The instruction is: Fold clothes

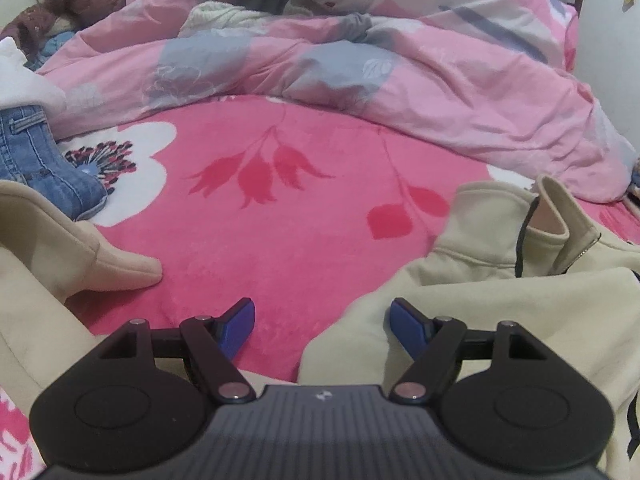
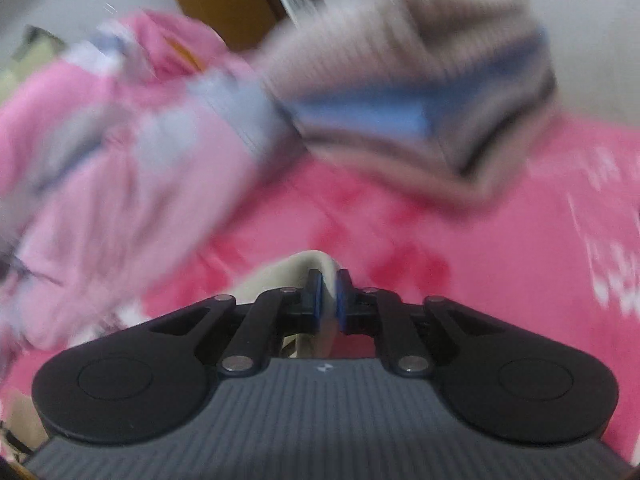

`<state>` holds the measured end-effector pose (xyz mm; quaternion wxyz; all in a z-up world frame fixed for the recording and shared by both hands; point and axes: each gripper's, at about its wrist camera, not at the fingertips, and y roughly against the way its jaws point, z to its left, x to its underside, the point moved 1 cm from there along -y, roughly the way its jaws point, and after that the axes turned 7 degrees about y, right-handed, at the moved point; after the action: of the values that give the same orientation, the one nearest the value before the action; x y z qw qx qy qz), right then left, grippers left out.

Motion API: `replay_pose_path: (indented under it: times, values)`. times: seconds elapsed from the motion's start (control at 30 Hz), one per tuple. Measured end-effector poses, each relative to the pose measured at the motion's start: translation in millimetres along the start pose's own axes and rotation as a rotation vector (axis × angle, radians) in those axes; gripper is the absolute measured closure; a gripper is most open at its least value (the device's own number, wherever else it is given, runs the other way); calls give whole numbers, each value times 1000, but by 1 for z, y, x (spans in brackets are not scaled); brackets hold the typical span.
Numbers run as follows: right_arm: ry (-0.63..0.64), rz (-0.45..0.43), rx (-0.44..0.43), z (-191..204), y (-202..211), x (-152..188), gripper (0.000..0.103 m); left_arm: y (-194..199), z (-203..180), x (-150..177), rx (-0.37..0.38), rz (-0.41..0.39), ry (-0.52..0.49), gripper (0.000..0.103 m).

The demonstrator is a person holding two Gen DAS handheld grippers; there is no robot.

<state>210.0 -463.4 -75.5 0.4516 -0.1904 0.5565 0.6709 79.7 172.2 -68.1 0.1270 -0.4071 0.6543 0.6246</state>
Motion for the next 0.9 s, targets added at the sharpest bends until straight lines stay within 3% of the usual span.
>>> replay_pose_path:
  times: [0.1,0.17,0.23,0.37,0.47,0.6,0.7,0.8,0.9]
  values:
    - [-58,50,-13,-14,3,11,84,9,-1,-8,4,-23,-14,28]
    - [-98,25,-21,-22,20,11,64,17,-2,-17,22,-51,-22,28]
    - [-116,-40,-3,-28,50,12,50,21,-6,-31,55,-70,-43,26]
    - [-76,-150,11,-21,97,5,47,7,-20,-52,138,-16,-127,20]
    - [62,-182,-107,20,109,0,40,-20,-30,-58,204,77,-195,20]
    - [379,-60,-395,117,79,2,21,-52,-34,-59,311,206,-245,20]
    - [633,76,-585,194,38,14,16,-62,-32,-57,365,237,-282,20]
    - [821,196,-613,258,-19,23,16,-73,-31,-51,374,265,-316,20]
    - [878,298,-641,298,-61,33,16,-81,-32,-44,364,257,-351,19]
